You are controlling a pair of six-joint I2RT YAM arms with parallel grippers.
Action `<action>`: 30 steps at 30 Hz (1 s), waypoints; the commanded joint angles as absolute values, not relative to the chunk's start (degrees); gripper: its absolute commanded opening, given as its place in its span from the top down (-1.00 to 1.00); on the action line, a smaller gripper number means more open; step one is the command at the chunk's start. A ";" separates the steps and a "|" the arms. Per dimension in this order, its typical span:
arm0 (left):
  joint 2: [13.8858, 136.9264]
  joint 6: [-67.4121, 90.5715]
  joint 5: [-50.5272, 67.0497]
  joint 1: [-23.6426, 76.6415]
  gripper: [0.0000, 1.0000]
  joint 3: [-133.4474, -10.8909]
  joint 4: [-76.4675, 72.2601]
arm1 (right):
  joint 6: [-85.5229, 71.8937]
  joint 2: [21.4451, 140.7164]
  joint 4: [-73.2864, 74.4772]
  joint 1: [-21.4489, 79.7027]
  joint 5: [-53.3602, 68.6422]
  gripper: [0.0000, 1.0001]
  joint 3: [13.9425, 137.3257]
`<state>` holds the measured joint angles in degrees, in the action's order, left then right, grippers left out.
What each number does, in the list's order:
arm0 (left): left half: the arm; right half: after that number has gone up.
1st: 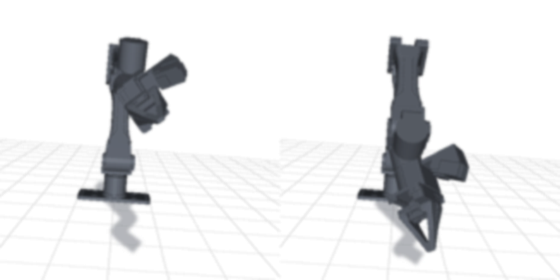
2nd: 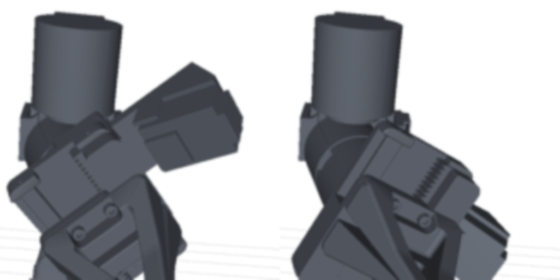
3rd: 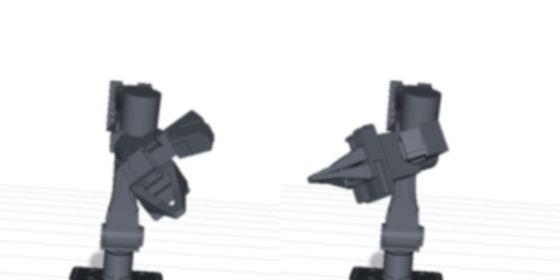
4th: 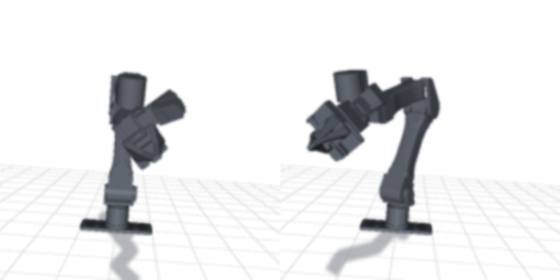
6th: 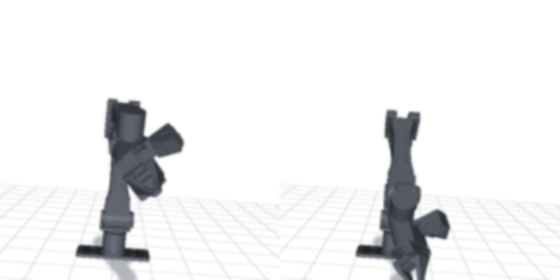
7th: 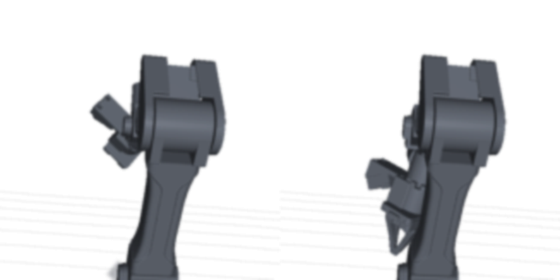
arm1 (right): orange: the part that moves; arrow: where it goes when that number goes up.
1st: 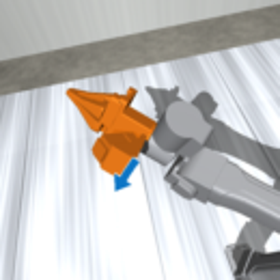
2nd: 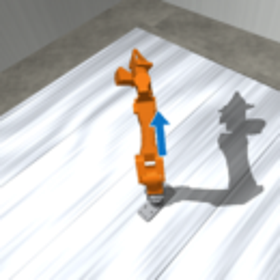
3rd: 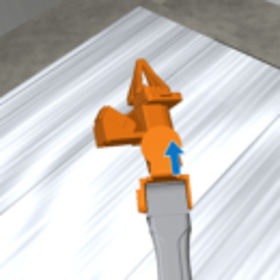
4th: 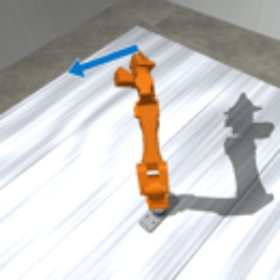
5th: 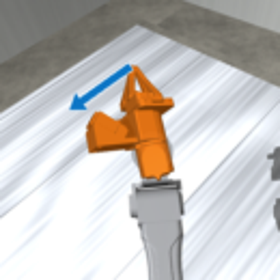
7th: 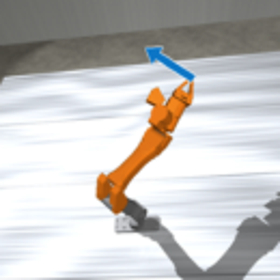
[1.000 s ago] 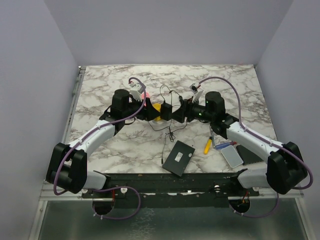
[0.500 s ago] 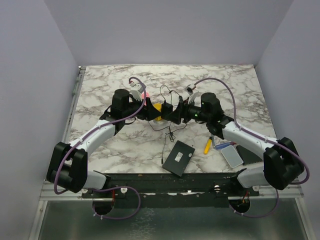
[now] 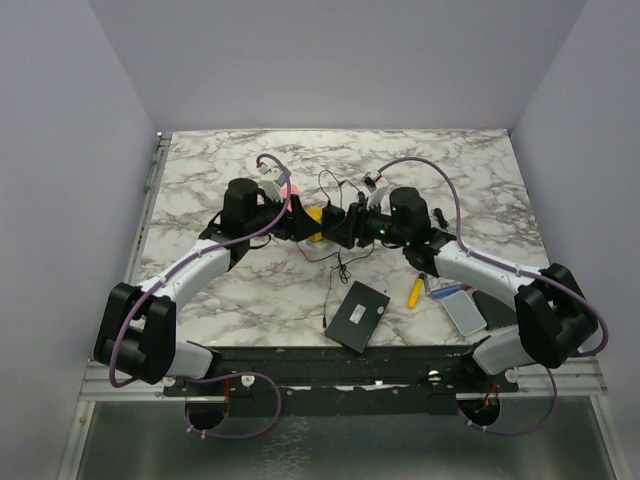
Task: Pull the plug off the socket
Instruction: Remove the plug from the socket.
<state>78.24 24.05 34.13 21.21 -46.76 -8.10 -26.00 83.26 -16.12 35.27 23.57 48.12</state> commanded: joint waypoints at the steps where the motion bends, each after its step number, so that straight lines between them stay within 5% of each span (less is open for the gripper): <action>1: 78.18 24.70 37.00 21.05 1.00 -46.91 -13.12 | -25.60 84.10 -16.74 35.75 20.97 -0.07 50.48; 9: 78.22 24.53 37.09 21.01 1.00 -46.94 -13.10 | -24.75 85.25 -15.25 35.84 20.60 0.08 52.03; 20: 77.79 23.10 37.27 21.03 1.00 -47.18 -12.34 | -21.92 85.58 -10.54 35.76 22.51 0.95 54.05; 30: 76.95 20.52 37.36 21.01 1.00 -47.97 -10.05 | -18.06 86.97 -4.01 35.25 35.85 0.99 58.49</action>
